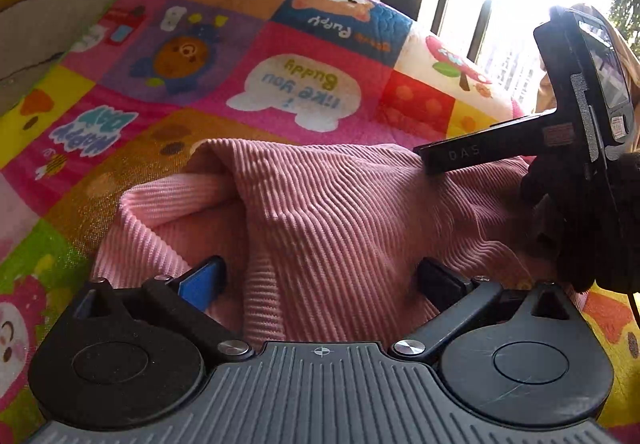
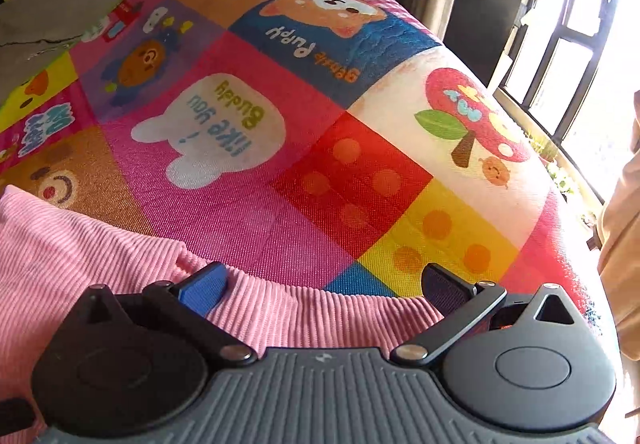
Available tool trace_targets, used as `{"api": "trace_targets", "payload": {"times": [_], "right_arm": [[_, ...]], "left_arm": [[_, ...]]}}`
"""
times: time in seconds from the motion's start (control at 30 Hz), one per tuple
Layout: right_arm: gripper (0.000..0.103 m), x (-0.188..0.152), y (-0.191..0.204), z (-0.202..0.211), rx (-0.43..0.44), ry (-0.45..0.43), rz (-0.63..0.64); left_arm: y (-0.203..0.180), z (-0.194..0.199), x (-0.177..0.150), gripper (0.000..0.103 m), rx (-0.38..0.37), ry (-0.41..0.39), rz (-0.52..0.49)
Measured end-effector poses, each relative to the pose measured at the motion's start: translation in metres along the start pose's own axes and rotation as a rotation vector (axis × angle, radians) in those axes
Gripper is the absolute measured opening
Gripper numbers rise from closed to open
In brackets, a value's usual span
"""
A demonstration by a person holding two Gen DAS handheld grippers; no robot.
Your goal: Fold clothes
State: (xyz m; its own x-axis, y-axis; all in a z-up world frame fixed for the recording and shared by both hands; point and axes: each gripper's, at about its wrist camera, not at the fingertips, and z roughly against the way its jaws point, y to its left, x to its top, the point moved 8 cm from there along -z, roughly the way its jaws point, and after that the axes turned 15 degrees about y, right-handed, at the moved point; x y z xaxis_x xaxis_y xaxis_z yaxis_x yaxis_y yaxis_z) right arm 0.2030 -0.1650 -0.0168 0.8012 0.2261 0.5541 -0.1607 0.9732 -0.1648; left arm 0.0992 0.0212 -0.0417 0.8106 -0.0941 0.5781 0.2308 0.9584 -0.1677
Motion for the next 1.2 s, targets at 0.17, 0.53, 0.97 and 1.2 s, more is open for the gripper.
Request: {"api": "trace_targets", "payload": {"times": [0.17,0.53,0.97,1.2], "right_arm": [[0.103,-0.032,-0.003,0.065,0.153,-0.106,0.025],[0.103,-0.116,0.025,0.064,0.186,0.026,0.091],[0.103,-0.126,-0.062,0.058,-0.080,0.020,-0.037],[0.103,-0.135,-0.058,0.055,-0.137,-0.011,0.009]], "left_arm": [[0.001,0.000,0.001,0.103,-0.017,-0.006,0.012],[0.006,0.004,0.000,0.103,-0.071,-0.027,0.055],[-0.018,0.050,0.009,0.103,-0.053,-0.117,-0.049],[-0.002,0.007,-0.008,0.103,0.049,-0.008,0.035]]}}
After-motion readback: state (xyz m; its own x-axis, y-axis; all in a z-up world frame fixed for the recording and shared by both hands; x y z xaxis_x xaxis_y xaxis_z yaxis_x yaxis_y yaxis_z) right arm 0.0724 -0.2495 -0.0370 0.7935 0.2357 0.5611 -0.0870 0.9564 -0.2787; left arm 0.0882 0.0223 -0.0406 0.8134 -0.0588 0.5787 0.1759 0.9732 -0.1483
